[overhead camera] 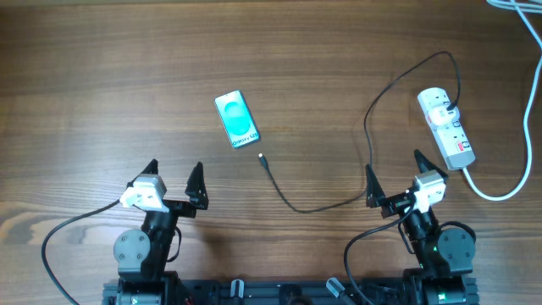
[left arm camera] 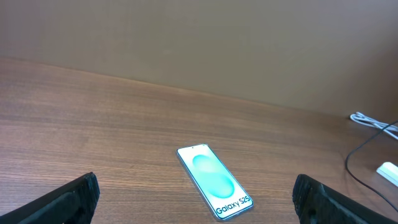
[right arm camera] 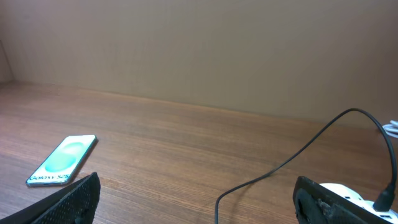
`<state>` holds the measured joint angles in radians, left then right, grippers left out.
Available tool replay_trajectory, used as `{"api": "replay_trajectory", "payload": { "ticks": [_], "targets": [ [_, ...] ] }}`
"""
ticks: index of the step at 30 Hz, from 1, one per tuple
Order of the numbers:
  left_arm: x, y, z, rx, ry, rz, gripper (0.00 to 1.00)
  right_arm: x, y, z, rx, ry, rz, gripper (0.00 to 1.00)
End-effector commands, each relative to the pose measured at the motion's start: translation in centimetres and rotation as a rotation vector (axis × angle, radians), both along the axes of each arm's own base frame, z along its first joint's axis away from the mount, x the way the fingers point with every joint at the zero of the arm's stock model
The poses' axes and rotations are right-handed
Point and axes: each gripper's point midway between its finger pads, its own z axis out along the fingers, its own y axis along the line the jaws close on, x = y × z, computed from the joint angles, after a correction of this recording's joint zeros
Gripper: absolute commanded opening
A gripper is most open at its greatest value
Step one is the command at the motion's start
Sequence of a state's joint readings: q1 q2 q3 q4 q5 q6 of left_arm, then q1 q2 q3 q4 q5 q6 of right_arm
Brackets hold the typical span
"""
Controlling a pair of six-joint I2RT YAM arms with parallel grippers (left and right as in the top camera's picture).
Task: Plug charger to phone and switch on socket
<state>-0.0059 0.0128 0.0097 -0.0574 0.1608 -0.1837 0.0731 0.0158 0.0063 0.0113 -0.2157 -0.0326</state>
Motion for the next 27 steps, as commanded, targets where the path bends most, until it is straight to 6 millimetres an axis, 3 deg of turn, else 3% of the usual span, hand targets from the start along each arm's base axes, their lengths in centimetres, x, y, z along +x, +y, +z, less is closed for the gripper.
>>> {"api": "replay_trajectory", "payload": {
  "ticks": [1,10,15,18,27],
  "targets": [
    [0.0,0.1,-0.2,0.020,0.002,0.004,1.00,0.1,-0.3,0.0,-0.016,-0.005,-0.018,1.00],
    [0.0,-0.1,-0.2,0.014,0.002,-0.003,1.00,0.1,-0.3,0.0,-0.017,-0.005,-0.018,1.00],
    [-0.7,-2.9,0.1,-0.169,0.034,-0.162,1.00,0.1,-0.3,0.0,-0.017,-0.005,-0.018,1.00],
    [-1.0,-3.5,0.4,-0.230,0.061,-0.199,1.00,0.1,-0.3,0.0,-0.017,-0.005,-0.018,1.00],
    [-1.2,-4.2,7.6,-0.259,0.109,-0.236,1.00,0.1,-0.3,0.0,-0.017,-0.005,-0.018,1.00]
  ]
}}
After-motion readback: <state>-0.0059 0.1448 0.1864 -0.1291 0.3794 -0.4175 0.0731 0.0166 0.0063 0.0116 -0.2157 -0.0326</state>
